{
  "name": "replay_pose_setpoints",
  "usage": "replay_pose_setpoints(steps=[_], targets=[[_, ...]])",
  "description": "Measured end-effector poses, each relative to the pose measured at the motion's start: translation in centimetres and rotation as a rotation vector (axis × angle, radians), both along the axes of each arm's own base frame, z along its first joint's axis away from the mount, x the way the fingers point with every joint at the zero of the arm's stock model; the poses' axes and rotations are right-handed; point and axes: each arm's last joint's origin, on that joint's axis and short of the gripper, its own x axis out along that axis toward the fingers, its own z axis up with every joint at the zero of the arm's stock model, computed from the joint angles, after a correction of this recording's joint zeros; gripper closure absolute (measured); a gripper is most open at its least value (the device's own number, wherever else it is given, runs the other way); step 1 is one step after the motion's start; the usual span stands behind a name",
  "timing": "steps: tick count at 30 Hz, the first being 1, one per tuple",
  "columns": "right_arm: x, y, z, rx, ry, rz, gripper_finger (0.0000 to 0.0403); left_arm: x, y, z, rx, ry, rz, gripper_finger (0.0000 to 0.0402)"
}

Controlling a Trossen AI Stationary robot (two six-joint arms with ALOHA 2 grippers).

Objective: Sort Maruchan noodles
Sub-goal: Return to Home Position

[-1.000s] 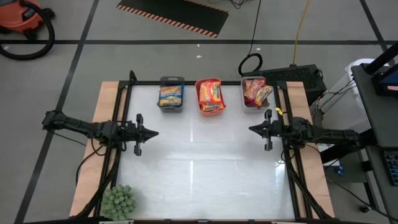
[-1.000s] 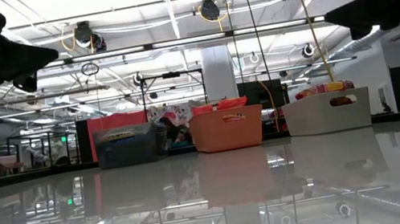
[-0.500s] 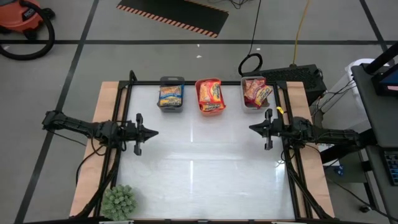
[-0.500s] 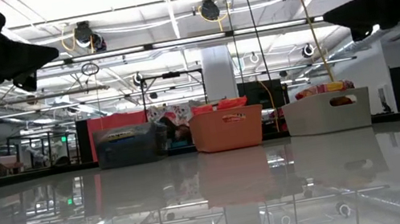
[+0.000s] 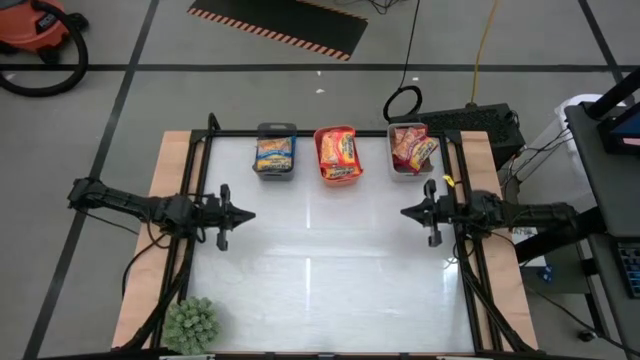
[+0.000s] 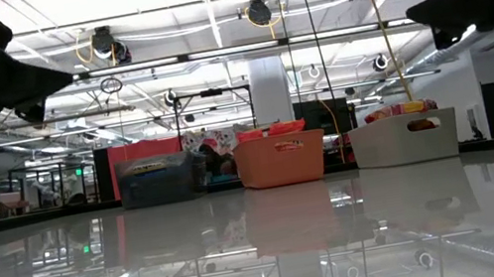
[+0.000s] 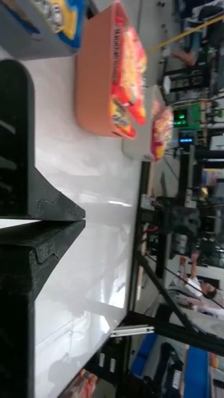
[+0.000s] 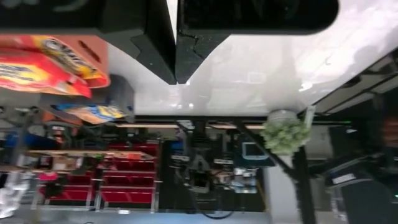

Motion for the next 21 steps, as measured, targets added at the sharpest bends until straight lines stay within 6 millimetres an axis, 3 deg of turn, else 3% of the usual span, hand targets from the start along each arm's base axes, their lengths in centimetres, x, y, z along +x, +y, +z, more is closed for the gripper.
replay_pose_setpoints(steps=[21], targets=[[-0.05, 0.94, -0.02, -0.012, 0.002, 0.127, 0.0403, 0.02, 0.03, 0.40, 0.003, -0.041, 0.009, 0.0400]])
